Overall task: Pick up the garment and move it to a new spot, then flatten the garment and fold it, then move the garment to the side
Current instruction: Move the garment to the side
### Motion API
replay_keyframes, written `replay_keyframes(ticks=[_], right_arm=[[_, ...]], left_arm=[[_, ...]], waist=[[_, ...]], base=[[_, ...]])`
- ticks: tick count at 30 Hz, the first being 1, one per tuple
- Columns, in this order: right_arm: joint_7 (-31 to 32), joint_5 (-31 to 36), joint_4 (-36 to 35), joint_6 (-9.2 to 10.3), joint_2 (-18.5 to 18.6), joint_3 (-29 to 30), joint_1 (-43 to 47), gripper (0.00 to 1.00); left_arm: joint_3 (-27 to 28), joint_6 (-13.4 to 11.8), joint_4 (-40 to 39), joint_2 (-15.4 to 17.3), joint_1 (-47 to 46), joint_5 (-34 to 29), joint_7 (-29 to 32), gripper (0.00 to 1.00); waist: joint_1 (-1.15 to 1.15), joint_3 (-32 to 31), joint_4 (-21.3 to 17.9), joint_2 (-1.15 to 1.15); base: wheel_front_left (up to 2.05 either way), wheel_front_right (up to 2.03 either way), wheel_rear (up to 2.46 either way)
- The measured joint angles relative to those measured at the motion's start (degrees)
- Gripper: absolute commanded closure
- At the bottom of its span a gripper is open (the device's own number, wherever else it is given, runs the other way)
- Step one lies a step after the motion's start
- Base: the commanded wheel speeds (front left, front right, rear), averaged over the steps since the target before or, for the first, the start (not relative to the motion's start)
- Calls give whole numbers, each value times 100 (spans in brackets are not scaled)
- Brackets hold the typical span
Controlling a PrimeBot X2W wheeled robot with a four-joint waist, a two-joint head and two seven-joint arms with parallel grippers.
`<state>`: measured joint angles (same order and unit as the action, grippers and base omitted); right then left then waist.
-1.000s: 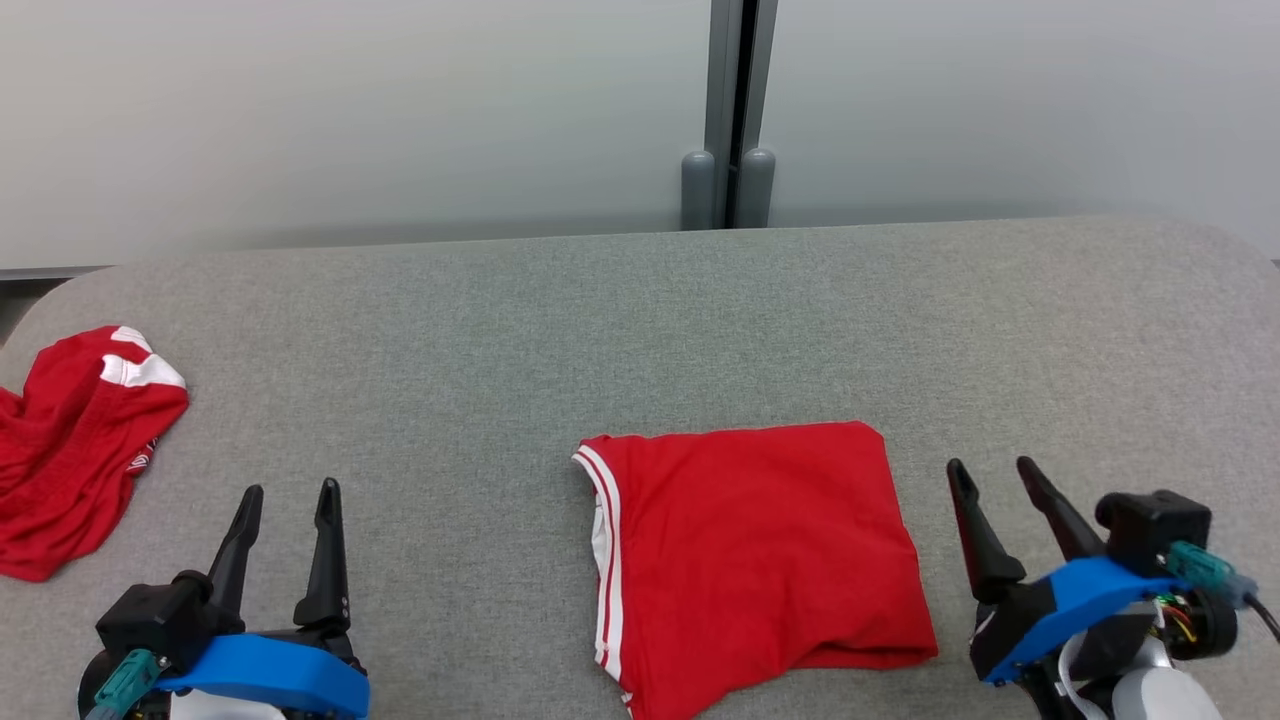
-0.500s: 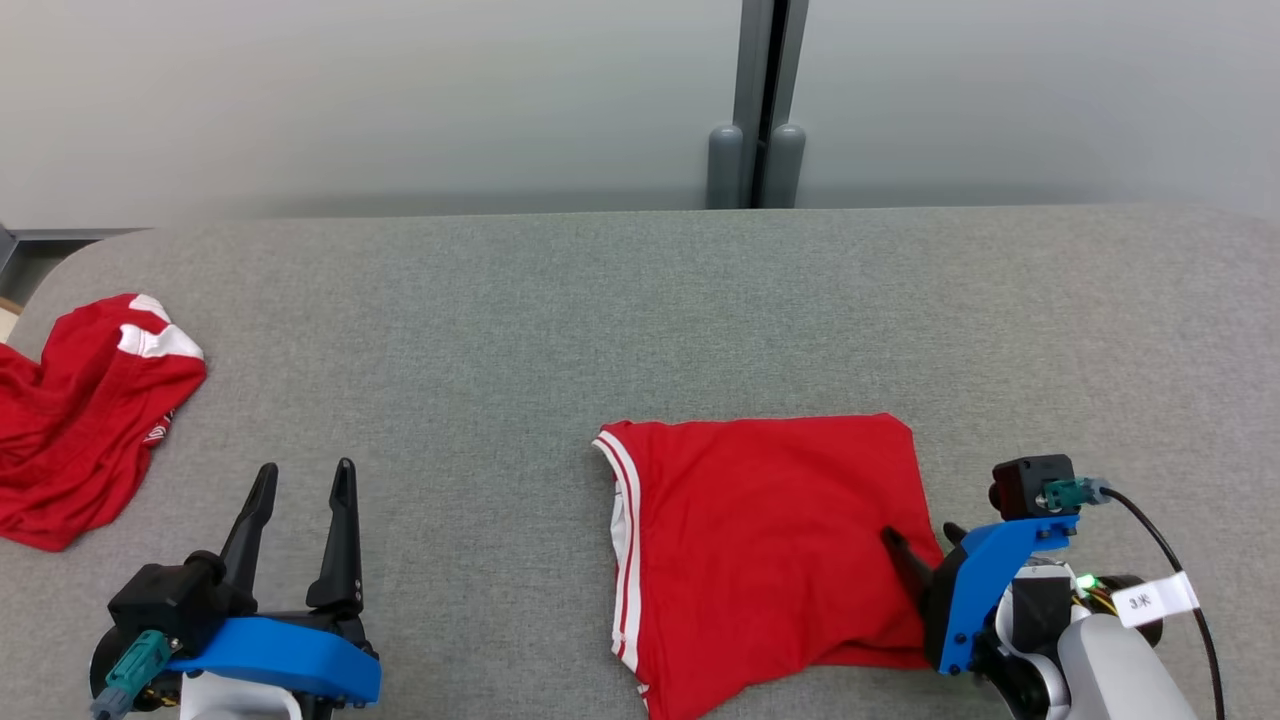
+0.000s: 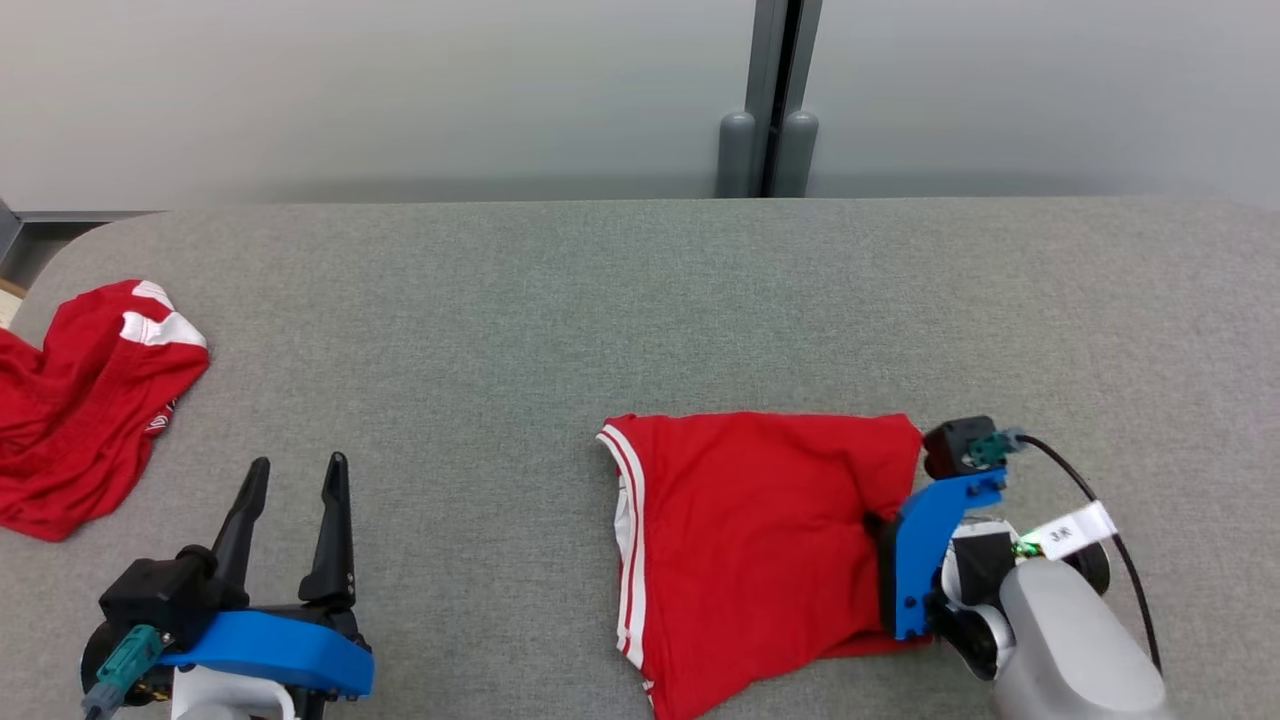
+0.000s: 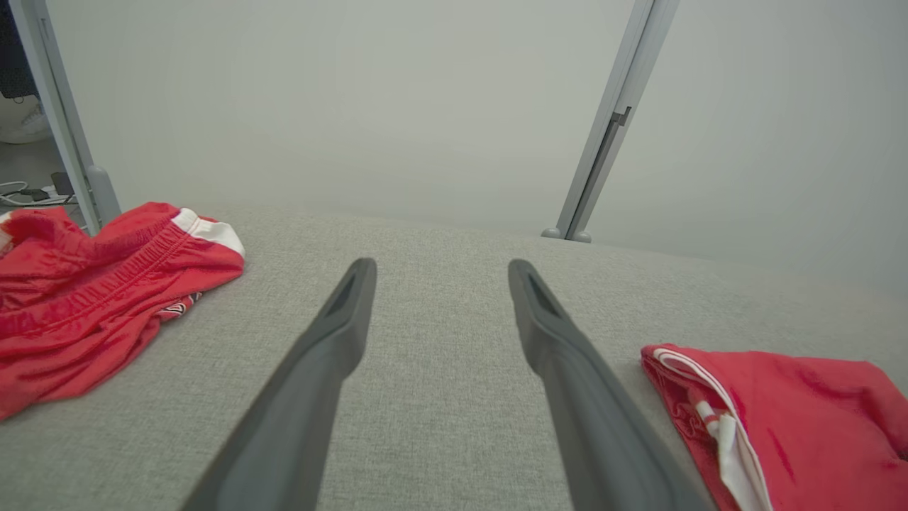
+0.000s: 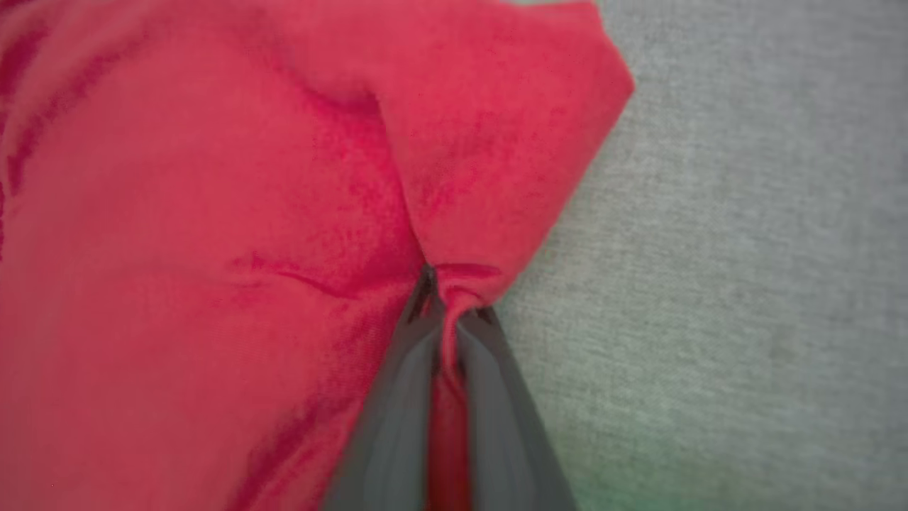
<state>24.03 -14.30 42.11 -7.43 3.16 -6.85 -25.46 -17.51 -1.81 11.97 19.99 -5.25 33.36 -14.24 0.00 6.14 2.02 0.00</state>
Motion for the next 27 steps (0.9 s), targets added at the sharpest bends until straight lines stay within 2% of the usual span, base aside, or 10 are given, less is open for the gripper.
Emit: replay_keyframes(ticks=[7,11,20,27], right_arm=[[318,1396,-420,-7,32,-380,-848,100],[550,1668,-797,-7,549,-583,-1333,100],[760,1616,-1379,-7,1904,-459,-1837,100],[311,1714,-1445,-7,2446,-189,-2231,100]], left_arm=[[227,-69,-253,76,-7,33,-33,0],[335,-77,-485,118,-78,-27,-53,0],[477,-76,-821,304,-392,-174,-56,0],[542,-98,-1179,641,-698,-320,138,0]], waist=[[0,198,-284,0],[0,425,-490,0],[1,1117,-1059,0],[1,1779,-1469,0]], base=[[0,0,0],[0,0,0],[0,0,0],[0,0,0]])
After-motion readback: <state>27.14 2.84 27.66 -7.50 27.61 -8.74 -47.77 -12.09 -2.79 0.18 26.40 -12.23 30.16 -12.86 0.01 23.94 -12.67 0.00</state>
